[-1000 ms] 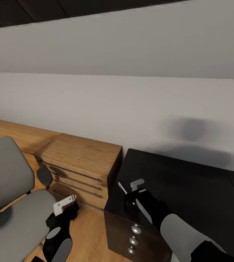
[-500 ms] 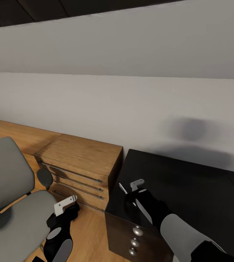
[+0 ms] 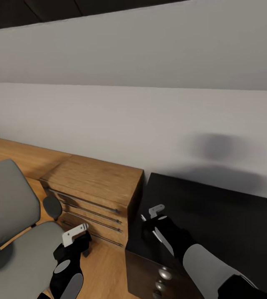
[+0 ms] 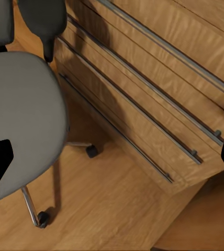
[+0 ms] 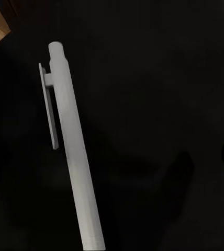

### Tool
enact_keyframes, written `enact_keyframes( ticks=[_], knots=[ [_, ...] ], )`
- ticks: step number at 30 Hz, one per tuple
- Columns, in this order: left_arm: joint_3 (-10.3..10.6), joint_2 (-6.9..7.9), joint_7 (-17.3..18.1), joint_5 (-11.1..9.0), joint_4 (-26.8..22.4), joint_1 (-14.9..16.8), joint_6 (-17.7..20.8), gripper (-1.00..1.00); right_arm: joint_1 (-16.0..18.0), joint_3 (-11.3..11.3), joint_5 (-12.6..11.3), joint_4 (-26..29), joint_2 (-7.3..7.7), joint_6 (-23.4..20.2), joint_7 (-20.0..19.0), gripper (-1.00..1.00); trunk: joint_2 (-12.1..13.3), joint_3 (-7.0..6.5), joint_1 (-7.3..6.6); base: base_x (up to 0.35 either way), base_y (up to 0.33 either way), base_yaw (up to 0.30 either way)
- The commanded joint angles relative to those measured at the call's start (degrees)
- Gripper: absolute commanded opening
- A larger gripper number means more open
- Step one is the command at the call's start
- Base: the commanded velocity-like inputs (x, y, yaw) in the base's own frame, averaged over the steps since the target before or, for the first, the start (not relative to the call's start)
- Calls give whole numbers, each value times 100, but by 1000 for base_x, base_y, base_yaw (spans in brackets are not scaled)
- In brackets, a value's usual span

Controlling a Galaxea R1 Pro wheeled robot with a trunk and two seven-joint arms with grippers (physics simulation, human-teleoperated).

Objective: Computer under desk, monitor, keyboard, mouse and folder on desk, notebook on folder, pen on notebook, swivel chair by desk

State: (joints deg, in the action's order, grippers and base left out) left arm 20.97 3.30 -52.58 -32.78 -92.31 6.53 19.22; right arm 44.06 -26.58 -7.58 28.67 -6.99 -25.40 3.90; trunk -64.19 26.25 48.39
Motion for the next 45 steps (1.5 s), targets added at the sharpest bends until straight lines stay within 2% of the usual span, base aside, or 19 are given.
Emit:
enact_keyframes(
  ticks=[1,17,31,45],
  knots=[
    [14,6,-42,-23,-7,6,29,100,6,-39,-58,7,4,-26,41,100,-4,6,2,135,115,0],
    [163,4,-42,-23,-7,6,29,100,6,-40,-59,4,-2,-31,38,100,-4,6,2,29,25,0],
    [179,4,-51,-19,-7,6,29,100,6,-118,-59,-29,-28,-68,32,100,-4,6,2,1,0,0],
    [189,-9,-67,-20,-8,6,21,100,6,-170,-59,-29,-46,-325,44,100,-4,6,2,0,0,0]
  ],
)
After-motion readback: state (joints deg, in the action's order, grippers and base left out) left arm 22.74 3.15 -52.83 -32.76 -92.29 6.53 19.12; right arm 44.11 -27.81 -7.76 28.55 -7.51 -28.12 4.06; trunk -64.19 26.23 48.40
